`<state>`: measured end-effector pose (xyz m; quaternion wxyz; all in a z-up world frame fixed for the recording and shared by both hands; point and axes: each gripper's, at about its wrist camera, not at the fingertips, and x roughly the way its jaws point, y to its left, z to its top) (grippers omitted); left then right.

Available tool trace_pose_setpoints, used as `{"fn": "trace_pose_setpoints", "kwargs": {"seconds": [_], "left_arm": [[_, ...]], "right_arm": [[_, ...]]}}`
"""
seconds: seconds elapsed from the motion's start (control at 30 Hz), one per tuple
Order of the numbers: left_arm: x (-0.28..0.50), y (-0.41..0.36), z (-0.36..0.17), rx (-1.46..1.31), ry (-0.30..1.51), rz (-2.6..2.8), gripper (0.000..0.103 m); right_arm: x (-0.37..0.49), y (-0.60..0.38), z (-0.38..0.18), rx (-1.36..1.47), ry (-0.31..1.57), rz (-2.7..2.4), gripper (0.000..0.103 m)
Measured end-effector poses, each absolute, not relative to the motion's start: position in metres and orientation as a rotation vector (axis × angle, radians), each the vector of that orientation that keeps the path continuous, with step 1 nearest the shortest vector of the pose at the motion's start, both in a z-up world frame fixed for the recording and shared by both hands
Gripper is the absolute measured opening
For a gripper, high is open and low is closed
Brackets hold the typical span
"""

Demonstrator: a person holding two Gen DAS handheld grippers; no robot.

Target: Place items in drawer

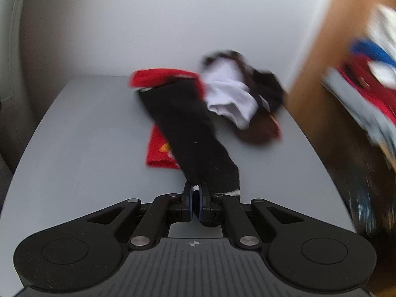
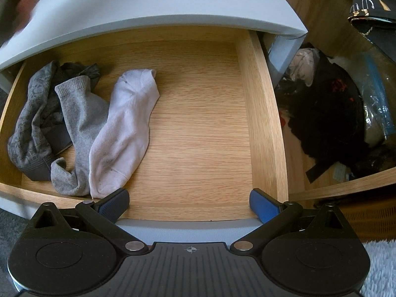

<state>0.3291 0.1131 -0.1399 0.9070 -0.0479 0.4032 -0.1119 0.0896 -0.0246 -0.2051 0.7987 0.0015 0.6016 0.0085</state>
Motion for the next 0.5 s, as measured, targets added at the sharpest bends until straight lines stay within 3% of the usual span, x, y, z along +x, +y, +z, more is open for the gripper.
{"fn": "trace_pose_setpoints", "kwargs": {"seconds": [0.37,0.43,0.5], "left_arm": [[0.252,0.122,-0.141,-0.152,0.883,-0.27,0.009],[0.255,0.126,-0.137,-0.178,0.876,-0.259,0.019],[0.258,0.127,-0.132,-0.183,0.852,-0.251,0.044]], "right_arm": [[0.088,-0.025,-0.205,0.004,1.284,0.017,0.103],[0.088,-0.025,-0.205,0.004,1.286,0.017,0.103],[0.088,-0.025,-0.205,0.004,1.282,0.016,0.103]]}}
